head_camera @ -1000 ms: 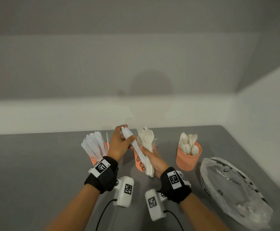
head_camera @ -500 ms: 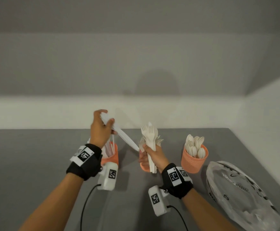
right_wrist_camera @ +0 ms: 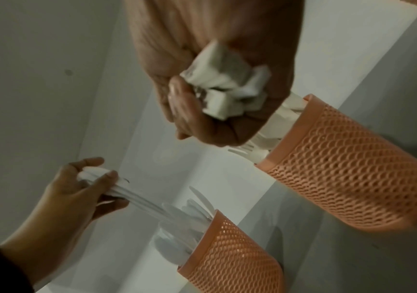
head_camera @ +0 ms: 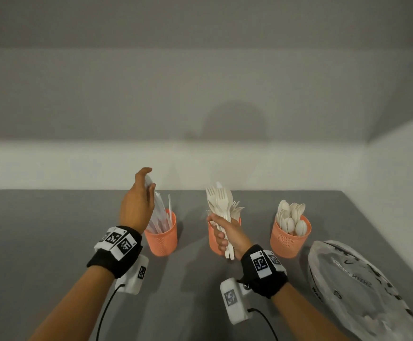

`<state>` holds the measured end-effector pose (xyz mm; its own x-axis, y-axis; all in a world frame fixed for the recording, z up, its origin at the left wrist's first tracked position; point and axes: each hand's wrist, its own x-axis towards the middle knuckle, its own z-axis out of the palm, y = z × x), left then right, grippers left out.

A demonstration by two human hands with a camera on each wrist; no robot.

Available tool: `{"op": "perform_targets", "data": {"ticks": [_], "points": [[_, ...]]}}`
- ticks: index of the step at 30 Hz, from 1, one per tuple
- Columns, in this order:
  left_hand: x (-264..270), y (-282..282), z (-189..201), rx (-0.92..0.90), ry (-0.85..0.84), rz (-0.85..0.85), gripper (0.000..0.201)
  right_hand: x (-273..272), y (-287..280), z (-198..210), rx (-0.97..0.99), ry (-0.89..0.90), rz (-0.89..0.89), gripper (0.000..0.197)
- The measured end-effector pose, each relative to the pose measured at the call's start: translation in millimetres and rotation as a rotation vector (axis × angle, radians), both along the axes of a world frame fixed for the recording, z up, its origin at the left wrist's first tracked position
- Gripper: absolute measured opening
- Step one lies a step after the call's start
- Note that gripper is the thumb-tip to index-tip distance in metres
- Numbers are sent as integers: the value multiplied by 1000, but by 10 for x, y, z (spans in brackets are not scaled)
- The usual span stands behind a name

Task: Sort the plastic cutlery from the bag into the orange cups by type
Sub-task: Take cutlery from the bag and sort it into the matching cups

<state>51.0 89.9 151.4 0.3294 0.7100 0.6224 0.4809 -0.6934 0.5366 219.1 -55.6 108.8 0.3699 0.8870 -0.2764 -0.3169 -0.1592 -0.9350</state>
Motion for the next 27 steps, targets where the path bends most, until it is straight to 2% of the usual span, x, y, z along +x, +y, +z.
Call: {"op": "perform_targets", "data": {"ticks": [5, 8, 12, 14, 16, 19, 20, 22, 23, 25, 27], "points": [[127, 7, -357, -172, 156, 20, 33, 9, -56, 68, -2, 36, -12, 17], [171, -19, -552, -240, 363, -15, 44, 29, -86, 54, -9, 18, -13, 14], [169, 39, -608, -24, 479, -47, 51, 79, -110, 15, -12, -7, -1, 15], [171, 84, -541, 0, 507, -37, 55, 88, -135, 15, 17, 0, 26, 17], [185, 67, -421, -21, 370, -29, 54, 86, -150, 17, 56, 33, 53, 20], [284, -95, -169, -45, 8, -100, 42, 71, -149, 1, 85, 87, 84, 23], [344, -194, -64, -109, -97, -143, 39, 66, -142, -7, 89, 100, 91, 24], [475, -413, 116, -350, -252, -274, 38, 53, -135, -2, 89, 114, 108, 24], [546, -512, 177, -480, -276, -333, 44, 45, -133, 9, 86, 118, 123, 25], [671, -659, 229, -738, -236, -439, 57, 14, -143, 49, 94, 123, 169, 28], [754, -791, 229, -1007, -253, -591, 47, -13, -171, 87, 88, 104, 229, 29]]}}
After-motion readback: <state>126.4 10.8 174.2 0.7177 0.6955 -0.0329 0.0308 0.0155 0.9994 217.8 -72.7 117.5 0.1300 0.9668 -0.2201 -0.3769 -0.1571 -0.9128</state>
